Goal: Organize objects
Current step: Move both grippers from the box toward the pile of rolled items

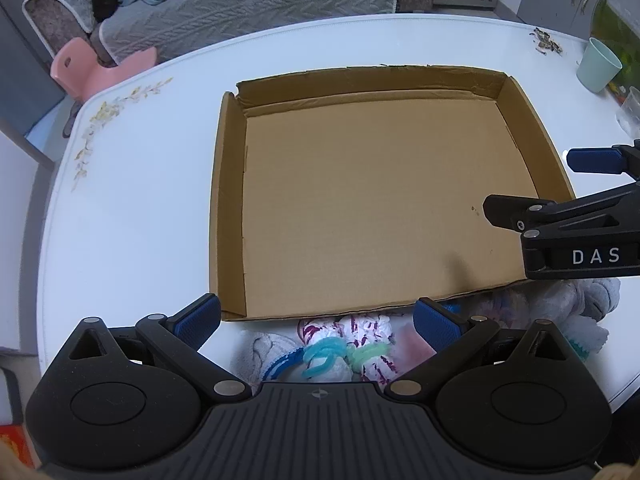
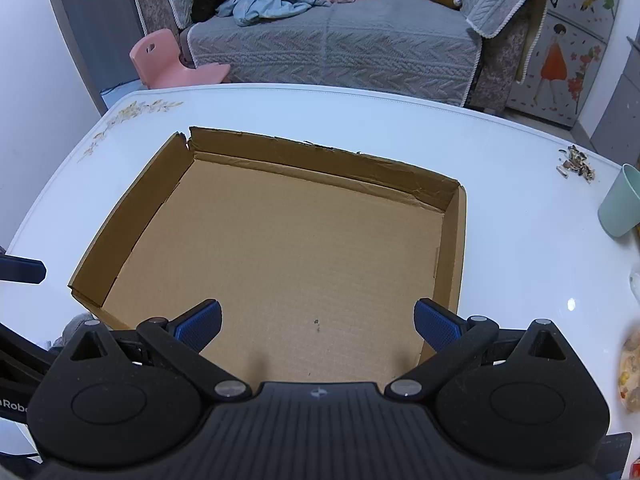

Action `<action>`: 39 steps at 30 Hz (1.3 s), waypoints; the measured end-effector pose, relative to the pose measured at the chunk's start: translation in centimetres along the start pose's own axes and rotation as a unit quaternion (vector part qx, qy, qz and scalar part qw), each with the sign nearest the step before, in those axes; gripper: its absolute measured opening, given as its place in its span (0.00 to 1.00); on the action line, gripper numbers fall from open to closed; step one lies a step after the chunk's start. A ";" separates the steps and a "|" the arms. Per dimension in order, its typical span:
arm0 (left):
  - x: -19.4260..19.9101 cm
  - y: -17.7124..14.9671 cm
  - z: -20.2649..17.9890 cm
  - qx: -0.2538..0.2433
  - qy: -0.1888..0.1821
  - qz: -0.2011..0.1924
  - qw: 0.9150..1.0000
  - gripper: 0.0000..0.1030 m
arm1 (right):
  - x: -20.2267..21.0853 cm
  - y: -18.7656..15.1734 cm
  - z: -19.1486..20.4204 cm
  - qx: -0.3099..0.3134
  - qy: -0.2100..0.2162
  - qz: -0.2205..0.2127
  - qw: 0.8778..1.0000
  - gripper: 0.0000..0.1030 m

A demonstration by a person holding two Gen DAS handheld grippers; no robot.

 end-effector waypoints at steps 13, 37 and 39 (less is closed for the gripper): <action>-0.1 -0.1 0.1 -0.004 -0.003 0.000 1.000 0.99 | 0.0 0.0 0.0 0.000 -0.001 0.001 1.000 0.99; 3.0 -1.7 5.8 -0.034 -0.029 -0.001 0.999 0.99 | 3.7 -1.4 -3.5 0.008 0.032 0.012 0.999 0.99; 2.7 -3.1 7.0 -0.037 -0.024 0.017 0.999 0.99 | 4.1 -2.8 -4.0 0.011 0.031 0.026 0.999 0.99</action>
Point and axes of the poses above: each gripper's, at about its wrist camera, not at the fingertips, and x roughly against the way its jaws point, z to its left, y to its top, the point moved 6 cm from there along -x, roughly the way its jaws point, and after that the axes turned 8 degrees about -z, right-handed, at the moved point
